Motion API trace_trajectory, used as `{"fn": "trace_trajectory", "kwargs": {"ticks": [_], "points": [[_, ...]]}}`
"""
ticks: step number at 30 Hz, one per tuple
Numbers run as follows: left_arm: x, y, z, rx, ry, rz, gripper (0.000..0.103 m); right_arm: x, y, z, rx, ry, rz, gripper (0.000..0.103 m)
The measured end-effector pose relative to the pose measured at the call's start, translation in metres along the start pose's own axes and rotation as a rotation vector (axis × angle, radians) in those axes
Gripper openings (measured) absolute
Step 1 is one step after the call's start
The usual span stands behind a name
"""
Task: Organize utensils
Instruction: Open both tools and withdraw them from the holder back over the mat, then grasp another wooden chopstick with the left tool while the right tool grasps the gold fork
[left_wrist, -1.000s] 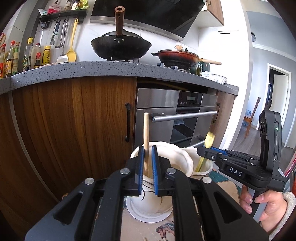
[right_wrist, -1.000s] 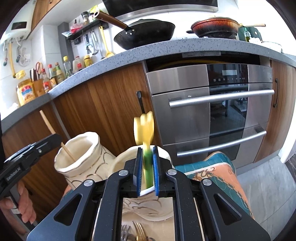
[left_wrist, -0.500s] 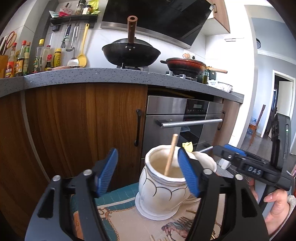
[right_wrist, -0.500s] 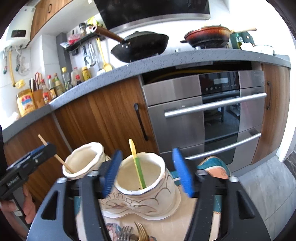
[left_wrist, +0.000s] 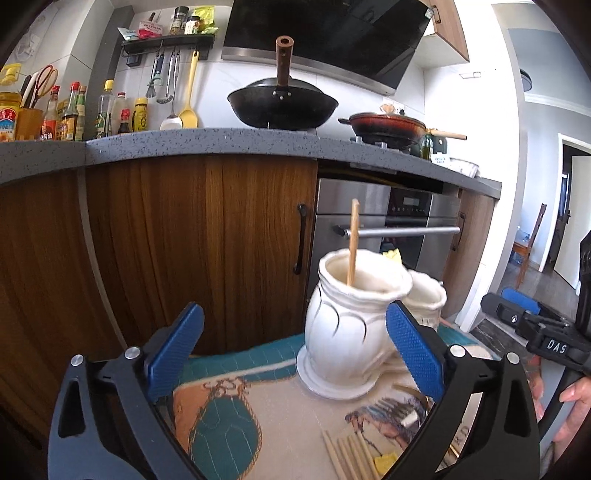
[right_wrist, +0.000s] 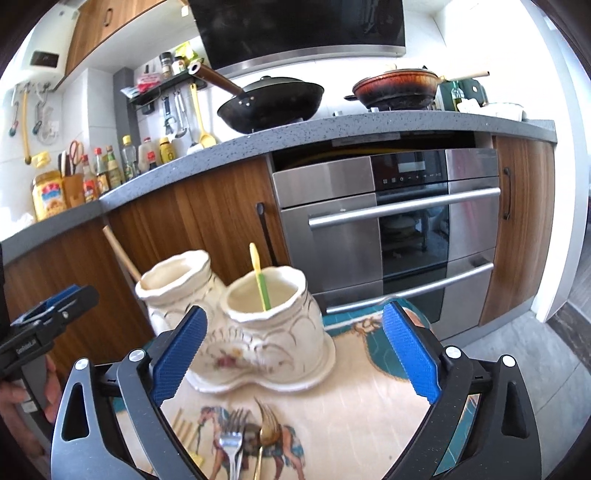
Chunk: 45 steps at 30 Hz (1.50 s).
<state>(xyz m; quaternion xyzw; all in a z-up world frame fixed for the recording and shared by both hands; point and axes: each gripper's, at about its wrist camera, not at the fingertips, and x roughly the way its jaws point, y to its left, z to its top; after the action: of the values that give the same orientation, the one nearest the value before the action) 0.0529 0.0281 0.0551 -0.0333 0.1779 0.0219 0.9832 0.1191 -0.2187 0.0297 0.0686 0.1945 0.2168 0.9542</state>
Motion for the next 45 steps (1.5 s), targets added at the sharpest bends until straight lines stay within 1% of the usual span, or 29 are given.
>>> {"fn": "trace_trajectory", "kwargs": {"ticks": [4,6,9,12,15,18,19,21,23,24,26,28,31,33,36,37,39,41,43,45], "points": [[-0.004,-0.003,-0.018,0.02,0.048,0.002,0.097,-0.012,0.002,-0.017,-0.024,-0.017,-0.02,0.097],[-0.005,-0.004,-0.029,0.028,0.084,-0.002,0.097,-0.013,0.0,-0.027,-0.03,0.0,-0.029,0.097],[-0.005,-0.004,-0.041,0.028,0.144,-0.001,0.097,-0.012,-0.003,-0.033,-0.021,0.032,-0.031,0.097],[-0.011,-0.002,-0.052,0.012,0.179,-0.012,0.097,-0.014,-0.007,-0.039,-0.014,0.048,-0.043,0.097],[-0.015,-0.004,-0.064,0.019,0.24,-0.015,0.097,-0.013,-0.011,-0.044,-0.002,0.083,-0.057,0.097],[-0.012,-0.008,-0.076,0.05,0.315,0.007,0.097,-0.01,-0.015,-0.051,0.013,0.126,-0.055,0.097],[-0.011,-0.01,-0.081,0.063,0.351,0.012,0.097,-0.009,-0.016,-0.053,0.011,0.134,-0.053,0.097],[-0.011,-0.012,-0.086,0.078,0.39,0.014,0.097,-0.006,-0.015,-0.055,-0.001,0.152,-0.047,0.097],[-0.011,-0.014,-0.091,0.099,0.418,0.02,0.096,-0.006,-0.012,-0.055,-0.014,0.149,-0.039,0.097],[-0.011,-0.017,-0.093,0.114,0.436,0.024,0.094,-0.007,-0.011,-0.055,-0.02,0.145,-0.039,0.097],[-0.008,-0.02,-0.098,0.13,0.467,0.036,0.084,-0.007,-0.011,-0.054,-0.025,0.137,-0.036,0.097],[-0.004,-0.022,-0.101,0.129,0.495,0.035,0.08,-0.007,-0.011,-0.053,-0.028,0.138,-0.032,0.097],[-0.003,-0.026,-0.106,0.134,0.52,0.024,0.07,-0.007,-0.012,-0.053,-0.029,0.142,-0.029,0.097],[-0.004,-0.029,-0.107,0.136,0.533,0.009,0.068,-0.007,-0.013,-0.052,-0.031,0.143,-0.032,0.097],[-0.005,-0.035,-0.11,0.146,0.551,-0.004,0.06,-0.009,-0.015,-0.051,-0.028,0.141,-0.036,0.097],[-0.005,-0.036,-0.11,0.15,0.558,-0.004,0.055,-0.009,-0.015,-0.051,-0.027,0.14,-0.037,0.097],[-0.003,-0.038,-0.113,0.157,0.573,-0.003,0.052,-0.01,-0.016,-0.051,-0.024,0.137,-0.036,0.097],[-0.003,-0.04,-0.115,0.165,0.583,-0.004,0.047,-0.01,-0.016,-0.05,-0.024,0.134,-0.036,0.097],[-0.003,-0.041,-0.115,0.167,0.587,-0.008,0.045,-0.011,-0.015,-0.05,-0.027,0.133,-0.034,0.097],[-0.001,-0.042,-0.115,0.164,0.599,-0.021,0.04,-0.01,-0.015,-0.05,-0.031,0.135,-0.035,0.097]]}}
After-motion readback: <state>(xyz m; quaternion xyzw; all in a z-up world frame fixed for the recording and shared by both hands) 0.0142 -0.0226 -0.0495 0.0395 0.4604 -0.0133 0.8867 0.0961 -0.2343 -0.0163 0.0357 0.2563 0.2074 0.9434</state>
